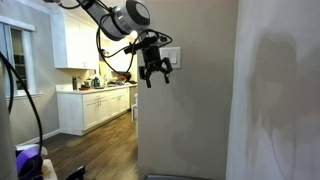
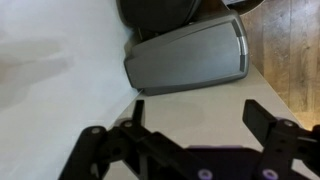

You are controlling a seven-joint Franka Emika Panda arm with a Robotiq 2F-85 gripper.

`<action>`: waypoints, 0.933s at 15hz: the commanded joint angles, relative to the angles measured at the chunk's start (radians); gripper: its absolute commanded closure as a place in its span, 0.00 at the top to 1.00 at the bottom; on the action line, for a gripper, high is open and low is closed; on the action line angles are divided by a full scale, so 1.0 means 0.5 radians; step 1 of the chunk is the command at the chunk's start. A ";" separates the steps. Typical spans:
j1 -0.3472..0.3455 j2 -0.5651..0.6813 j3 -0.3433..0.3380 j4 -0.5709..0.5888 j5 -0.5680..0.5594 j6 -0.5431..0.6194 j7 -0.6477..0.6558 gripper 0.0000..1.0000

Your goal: Switch off the left switch

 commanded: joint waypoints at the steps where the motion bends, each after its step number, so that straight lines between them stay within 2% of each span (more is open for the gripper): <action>1: 0.045 -0.058 -0.076 -0.020 -0.090 0.061 -0.334 1.00; 4: 0.062 -0.083 -0.139 -0.031 -0.084 0.245 -0.543 1.00; 7: 0.069 -0.095 -0.210 -0.049 -0.006 0.405 -0.645 1.00; 8: 0.069 -0.101 -0.234 -0.061 0.011 0.435 -0.668 0.97; 9: 0.071 -0.109 -0.258 -0.076 0.036 0.463 -0.690 0.73; 11: 0.086 -0.127 -0.302 -0.107 0.112 0.522 -0.744 0.71; 14: 0.133 -0.144 -0.351 -0.135 0.308 0.613 -0.811 0.51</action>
